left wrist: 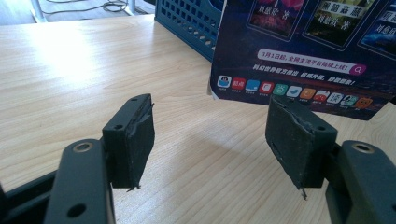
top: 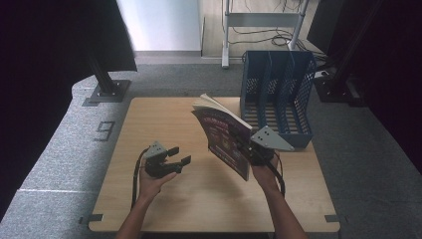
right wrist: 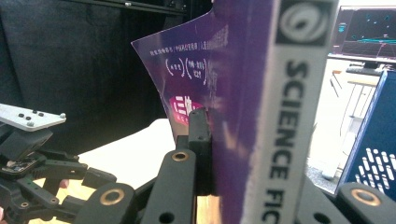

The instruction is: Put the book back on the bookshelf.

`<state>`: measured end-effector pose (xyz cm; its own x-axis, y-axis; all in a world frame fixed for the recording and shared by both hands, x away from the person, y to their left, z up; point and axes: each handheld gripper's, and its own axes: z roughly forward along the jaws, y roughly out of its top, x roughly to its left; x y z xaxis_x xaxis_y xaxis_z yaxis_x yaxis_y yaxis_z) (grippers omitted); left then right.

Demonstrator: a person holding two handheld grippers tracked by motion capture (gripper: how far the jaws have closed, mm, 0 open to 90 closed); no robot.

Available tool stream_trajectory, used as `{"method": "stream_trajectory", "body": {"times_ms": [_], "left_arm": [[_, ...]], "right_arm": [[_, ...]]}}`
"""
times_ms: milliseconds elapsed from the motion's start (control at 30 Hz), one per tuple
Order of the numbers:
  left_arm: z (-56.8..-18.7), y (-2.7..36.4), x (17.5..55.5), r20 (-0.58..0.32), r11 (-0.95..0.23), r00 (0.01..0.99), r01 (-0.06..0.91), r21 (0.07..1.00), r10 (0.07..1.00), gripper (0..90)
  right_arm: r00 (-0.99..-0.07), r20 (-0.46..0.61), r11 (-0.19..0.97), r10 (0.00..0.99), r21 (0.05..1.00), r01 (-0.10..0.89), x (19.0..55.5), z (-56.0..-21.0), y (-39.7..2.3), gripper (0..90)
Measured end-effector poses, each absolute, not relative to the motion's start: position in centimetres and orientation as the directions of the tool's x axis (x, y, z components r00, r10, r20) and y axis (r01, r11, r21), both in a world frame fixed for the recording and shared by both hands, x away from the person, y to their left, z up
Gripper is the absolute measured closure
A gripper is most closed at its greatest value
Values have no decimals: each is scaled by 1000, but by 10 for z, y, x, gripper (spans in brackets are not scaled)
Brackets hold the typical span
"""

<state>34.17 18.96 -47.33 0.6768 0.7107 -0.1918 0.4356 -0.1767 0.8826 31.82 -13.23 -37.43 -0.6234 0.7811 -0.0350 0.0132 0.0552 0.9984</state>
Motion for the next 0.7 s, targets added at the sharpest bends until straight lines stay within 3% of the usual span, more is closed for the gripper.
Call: {"method": "stream_trajectory", "body": {"times_ms": [700], "left_arm": [[-474, 190, 342, -194, -179, 676, 440, 880, 711, 329]], "right_arm": [[-587, -20, 31, 810, 999, 8, 324, -367, -147, 817]]}}
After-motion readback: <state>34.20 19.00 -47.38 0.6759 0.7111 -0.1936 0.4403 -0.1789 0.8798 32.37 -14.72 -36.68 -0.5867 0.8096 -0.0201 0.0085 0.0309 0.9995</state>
